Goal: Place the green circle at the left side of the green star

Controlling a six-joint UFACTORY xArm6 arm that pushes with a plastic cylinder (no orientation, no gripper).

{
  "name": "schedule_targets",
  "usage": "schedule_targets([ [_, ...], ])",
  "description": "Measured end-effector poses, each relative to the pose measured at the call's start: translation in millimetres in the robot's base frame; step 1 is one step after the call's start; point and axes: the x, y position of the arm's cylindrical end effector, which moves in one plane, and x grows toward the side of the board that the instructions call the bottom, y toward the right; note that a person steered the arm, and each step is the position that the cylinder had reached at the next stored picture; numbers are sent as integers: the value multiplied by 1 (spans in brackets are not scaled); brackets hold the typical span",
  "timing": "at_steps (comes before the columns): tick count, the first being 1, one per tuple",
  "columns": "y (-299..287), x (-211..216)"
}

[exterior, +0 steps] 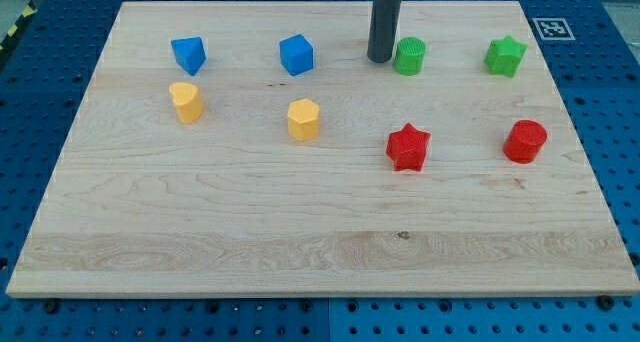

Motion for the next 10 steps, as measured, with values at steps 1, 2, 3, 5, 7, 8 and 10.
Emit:
schedule_targets([
  [1,30,-1],
  [2,45,1],
  [3,34,18],
  [5,74,24],
  [7,95,25],
  [8,56,44],
  [10,-49,83],
])
